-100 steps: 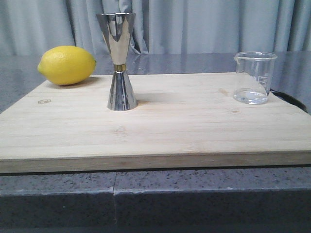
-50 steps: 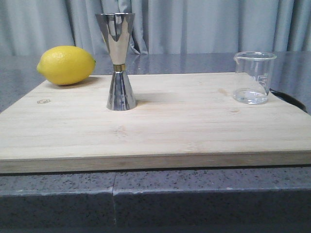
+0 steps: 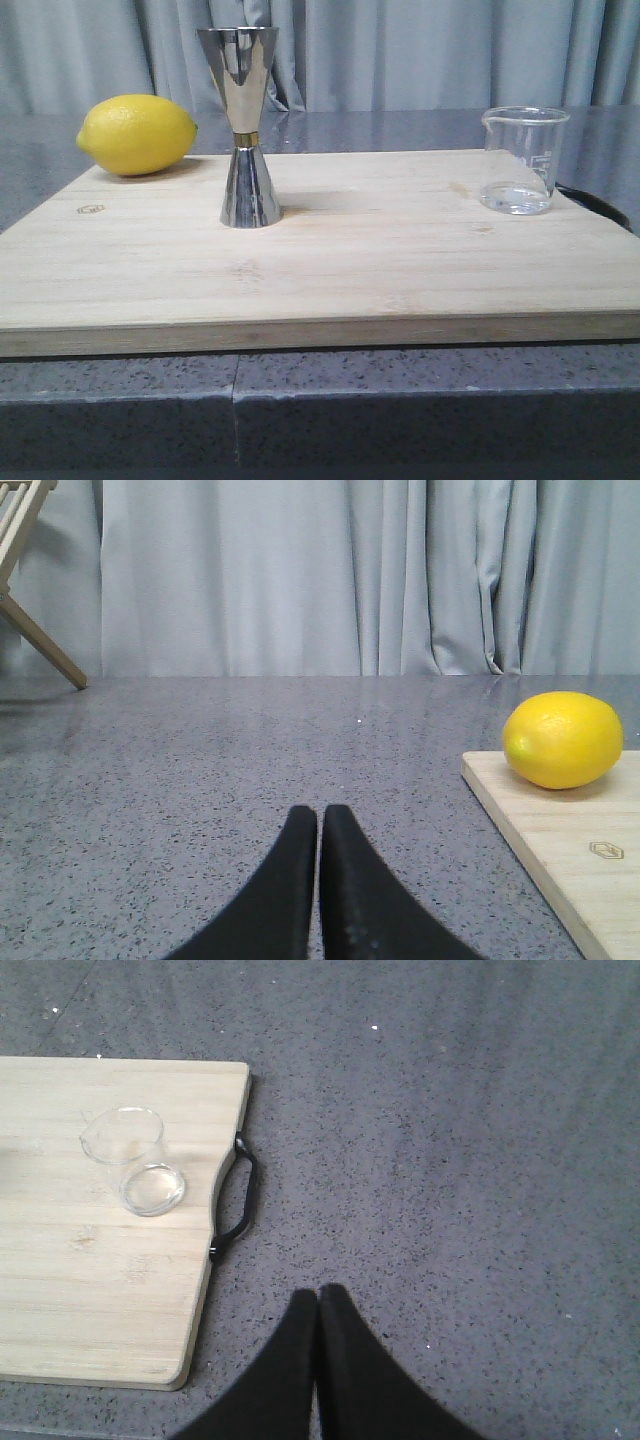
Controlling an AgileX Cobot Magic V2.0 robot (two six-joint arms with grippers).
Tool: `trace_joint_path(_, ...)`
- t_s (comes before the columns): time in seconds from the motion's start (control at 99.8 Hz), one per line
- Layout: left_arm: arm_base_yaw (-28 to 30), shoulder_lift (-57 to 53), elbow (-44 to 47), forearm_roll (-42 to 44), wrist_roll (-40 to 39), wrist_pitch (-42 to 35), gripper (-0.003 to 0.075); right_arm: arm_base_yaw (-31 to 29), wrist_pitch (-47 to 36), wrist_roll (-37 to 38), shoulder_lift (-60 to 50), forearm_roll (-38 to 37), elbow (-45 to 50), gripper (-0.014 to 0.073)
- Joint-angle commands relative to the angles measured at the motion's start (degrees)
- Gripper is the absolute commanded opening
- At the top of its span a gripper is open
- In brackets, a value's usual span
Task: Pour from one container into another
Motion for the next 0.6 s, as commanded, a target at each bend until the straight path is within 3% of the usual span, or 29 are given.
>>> trace_joint_path(0.0, 0.1, -1.5, 0.2, -0.4, 0.0, -4.7, -0.0019, 0.1, -3.4, -0.7, 0.3, -1.9, -1.6, -0.0065)
trace_joint_path(0.351, 0.1, -1.5, 0.2, -0.4, 0.0, -4.7, -0.0019, -2.0, -4.3, -0.6, -1.1, -2.4, -0.7, -0.0065)
trace_joint_path(0.471, 0.1, -1.5, 0.2, -0.4, 0.0, -4.7, -0.0019, -7.8, -12.7, -0.6, -3.6, -1.8, 3.8, -0.0065)
trace_joint_path(0.591, 0.1, -1.5, 0.2, -0.4, 0.0, -4.7, -0.0019, -14.2, -27.1, -0.6, -8.4, 0.5, 11.5, -0.0065)
